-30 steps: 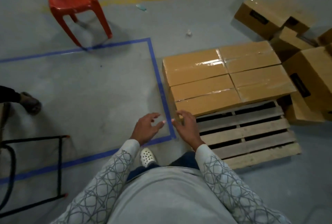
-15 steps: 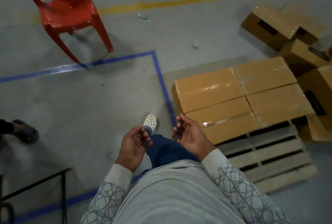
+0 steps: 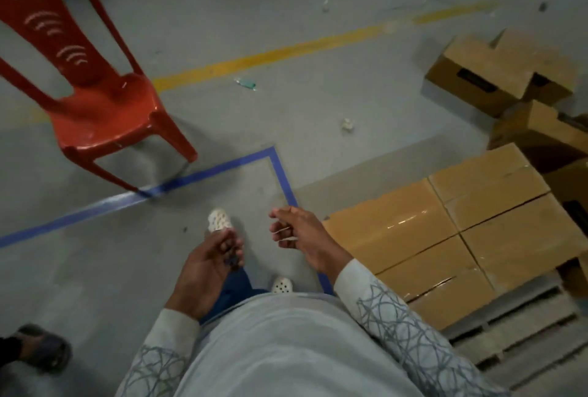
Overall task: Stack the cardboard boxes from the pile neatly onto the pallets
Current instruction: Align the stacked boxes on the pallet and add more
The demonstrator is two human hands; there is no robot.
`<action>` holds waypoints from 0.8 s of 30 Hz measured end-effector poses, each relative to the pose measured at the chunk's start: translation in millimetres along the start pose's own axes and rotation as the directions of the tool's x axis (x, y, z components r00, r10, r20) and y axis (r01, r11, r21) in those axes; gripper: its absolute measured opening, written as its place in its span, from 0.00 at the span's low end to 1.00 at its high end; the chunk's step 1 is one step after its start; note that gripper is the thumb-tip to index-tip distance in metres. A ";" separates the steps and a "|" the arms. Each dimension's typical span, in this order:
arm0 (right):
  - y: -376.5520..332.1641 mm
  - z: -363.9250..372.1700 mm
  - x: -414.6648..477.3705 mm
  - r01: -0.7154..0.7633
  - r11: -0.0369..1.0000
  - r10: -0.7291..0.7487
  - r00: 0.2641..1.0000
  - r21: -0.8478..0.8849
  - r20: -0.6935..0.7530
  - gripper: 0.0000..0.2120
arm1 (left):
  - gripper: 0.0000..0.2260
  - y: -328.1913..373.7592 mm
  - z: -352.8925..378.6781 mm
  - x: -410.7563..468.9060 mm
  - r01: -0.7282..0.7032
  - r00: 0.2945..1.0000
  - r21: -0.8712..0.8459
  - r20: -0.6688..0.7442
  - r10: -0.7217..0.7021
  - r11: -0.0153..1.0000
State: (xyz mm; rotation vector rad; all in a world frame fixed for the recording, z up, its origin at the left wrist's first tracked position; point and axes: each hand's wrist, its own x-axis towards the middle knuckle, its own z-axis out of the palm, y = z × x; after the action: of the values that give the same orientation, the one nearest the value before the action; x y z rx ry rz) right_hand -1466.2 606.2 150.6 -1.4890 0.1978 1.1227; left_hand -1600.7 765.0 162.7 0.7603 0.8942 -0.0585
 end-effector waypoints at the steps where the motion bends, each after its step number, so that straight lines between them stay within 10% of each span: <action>1: -10.0 -4.6 18.4 -0.007 1.000 0.007 1.000 -0.005 -0.014 0.06 | 0.08 15.3 9.1 21.7 0.008 1.000 0.066 0.025 -0.010 0.998; 15: -237.1 -55.5 183.4 0.099 0.994 -0.068 0.875 0.040 -0.480 0.05 | 0.08 295.9 195.8 327.9 -0.148 0.931 0.741 0.328 -0.160 0.655; 24: -334.1 -189.9 292.8 0.139 0.920 0.139 0.760 0.367 -0.635 0.07 | 0.07 316.8 379.6 486.4 -0.146 0.888 0.803 0.364 -0.280 0.578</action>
State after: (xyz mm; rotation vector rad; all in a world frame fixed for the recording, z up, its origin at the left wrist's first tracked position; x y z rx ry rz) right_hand -988.7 677.4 134.4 -1.4486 0.8659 0.4639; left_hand -918.7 889.1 140.2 1.5141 0.3846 -0.7571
